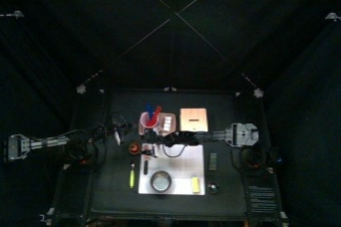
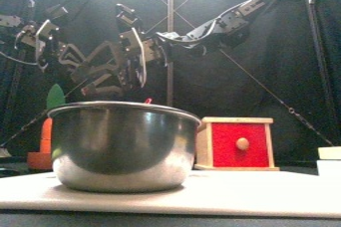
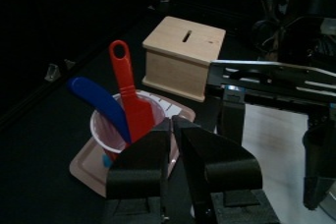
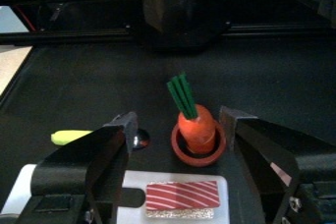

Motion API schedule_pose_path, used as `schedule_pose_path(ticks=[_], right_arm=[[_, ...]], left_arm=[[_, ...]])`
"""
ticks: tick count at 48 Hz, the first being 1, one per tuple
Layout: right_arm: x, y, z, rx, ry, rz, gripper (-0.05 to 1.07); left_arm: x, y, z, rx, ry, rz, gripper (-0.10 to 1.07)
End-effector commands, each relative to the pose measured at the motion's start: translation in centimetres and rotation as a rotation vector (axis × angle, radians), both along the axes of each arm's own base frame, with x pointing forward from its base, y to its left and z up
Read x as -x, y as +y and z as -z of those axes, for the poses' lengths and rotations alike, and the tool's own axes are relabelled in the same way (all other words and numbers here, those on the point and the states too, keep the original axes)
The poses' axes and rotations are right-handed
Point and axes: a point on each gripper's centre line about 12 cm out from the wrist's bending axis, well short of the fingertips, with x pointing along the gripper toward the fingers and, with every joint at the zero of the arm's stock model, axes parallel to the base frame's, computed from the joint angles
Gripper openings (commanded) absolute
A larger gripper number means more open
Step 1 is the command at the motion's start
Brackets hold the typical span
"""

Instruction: Put carrot onto cutting board

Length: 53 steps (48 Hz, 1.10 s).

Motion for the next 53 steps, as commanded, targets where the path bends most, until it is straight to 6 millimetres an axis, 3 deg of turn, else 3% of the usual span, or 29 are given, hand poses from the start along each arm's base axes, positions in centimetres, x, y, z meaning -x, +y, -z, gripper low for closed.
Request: schedule_pose_path(ticks=[1,38,53], right_arm=[[-0.7,-0.7,-2.2,0.006,-0.057,0.009,0.97],[-4.0,-1.1,-0.8,0.009,-0.08,0.002,0.97],[-4.1,-0.8,-0.3,0.0,-0.076,-0.007,0.84]], left_arm=[[-0.1,0.2,-0.3,-0.001,-0.009,-0.006,0.54],[0.6,0.8,0.7,0.015,0.014,-0.046,0.54],[0.8,0.7,1.0,0.032,0.017,-0.052,0.54]])
